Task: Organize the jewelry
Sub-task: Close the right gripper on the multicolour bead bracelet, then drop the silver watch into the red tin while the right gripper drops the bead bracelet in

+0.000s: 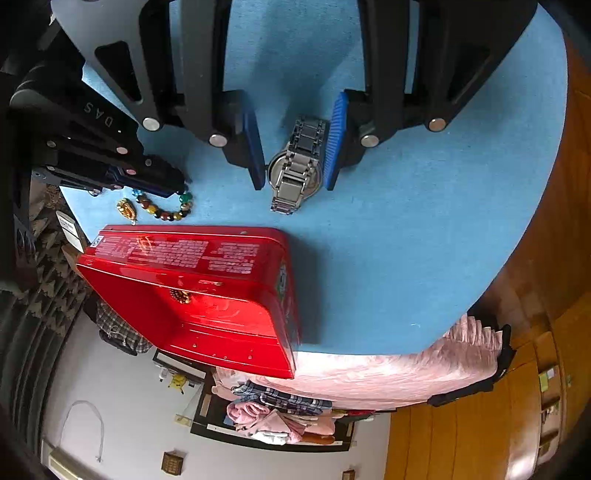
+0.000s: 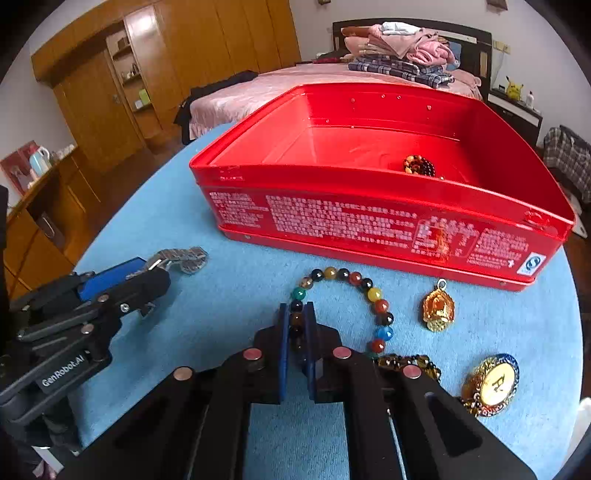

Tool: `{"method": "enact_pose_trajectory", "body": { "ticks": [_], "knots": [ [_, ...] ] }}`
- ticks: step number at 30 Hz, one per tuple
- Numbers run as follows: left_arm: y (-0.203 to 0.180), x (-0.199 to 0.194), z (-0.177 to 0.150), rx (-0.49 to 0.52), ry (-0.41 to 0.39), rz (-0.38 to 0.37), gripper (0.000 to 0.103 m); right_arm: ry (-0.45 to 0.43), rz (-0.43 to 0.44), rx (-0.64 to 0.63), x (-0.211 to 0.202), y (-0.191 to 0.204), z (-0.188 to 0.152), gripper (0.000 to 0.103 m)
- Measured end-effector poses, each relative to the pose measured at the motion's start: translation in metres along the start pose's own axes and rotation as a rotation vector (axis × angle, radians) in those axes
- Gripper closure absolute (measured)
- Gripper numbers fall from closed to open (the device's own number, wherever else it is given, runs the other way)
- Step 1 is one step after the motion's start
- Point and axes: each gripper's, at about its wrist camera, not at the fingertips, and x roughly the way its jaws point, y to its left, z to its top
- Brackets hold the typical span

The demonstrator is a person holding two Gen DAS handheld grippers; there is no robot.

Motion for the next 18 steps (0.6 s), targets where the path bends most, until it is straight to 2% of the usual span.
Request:
{"method": "enact_pose_trajectory", "body": {
  "ticks": [8,18],
  "knots": [
    [-0.012,-0.009,0.001,0.011,-0.014,-0.021,0.073,-0.047,0.045,0.025,-0.028,-0.004,-0.007,0.095],
    [-0.026,-0.029,0.013,0.028,-0.062,-0.043,0.073,-0.133,0.079,0.031,-0.078,-0.007,0.009,0.095]
  ]
}}
